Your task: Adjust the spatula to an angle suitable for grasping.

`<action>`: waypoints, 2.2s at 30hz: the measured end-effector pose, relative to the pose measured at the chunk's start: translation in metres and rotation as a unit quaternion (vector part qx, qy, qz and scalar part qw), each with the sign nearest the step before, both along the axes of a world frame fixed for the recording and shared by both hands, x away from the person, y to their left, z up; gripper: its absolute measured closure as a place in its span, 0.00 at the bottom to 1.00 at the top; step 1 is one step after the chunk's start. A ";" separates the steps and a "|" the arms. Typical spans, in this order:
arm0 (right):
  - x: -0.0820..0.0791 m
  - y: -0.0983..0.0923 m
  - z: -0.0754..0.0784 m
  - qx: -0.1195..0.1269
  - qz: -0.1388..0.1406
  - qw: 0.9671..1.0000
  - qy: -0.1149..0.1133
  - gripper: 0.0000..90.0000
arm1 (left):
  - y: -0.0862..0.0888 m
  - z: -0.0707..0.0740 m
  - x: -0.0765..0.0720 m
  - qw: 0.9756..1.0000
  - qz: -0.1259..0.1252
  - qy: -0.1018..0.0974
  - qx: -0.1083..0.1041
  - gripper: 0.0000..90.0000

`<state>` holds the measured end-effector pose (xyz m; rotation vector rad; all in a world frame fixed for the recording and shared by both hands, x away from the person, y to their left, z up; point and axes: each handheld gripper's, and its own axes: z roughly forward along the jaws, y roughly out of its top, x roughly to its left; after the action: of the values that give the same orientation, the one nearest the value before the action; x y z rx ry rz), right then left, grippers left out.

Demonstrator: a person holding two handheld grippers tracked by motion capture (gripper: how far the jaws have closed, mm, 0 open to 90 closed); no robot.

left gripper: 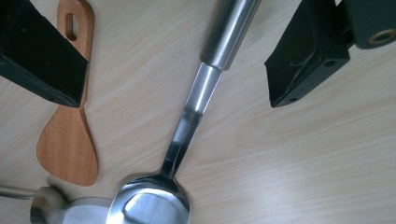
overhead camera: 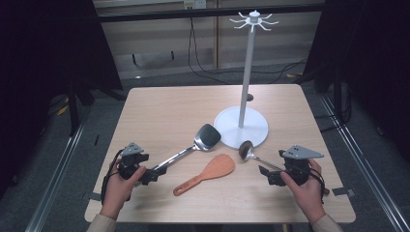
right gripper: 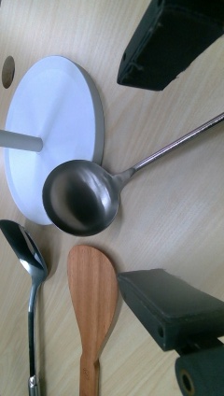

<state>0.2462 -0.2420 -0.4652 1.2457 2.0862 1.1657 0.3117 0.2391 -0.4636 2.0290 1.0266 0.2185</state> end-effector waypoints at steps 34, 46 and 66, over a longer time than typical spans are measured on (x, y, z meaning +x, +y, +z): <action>0.000 0.000 0.000 -0.003 0.002 1.000 0.001 0.08 | 0.001 -0.020 -0.006 0.993 0.023 0.109 0.034 0.93; -0.005 -0.005 0.003 -0.003 -0.003 1.000 -0.007 0.08 | 0.012 -0.028 0.016 0.991 0.087 0.095 0.034 0.96; -0.011 -0.016 0.002 0.018 -0.011 1.000 0.002 0.08 | -0.007 -0.034 0.092 0.980 0.178 0.082 0.022 0.96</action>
<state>0.2353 -0.2583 -0.4635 1.2835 2.0579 1.1978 0.4037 0.2321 -0.4972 1.9140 1.5012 0.2660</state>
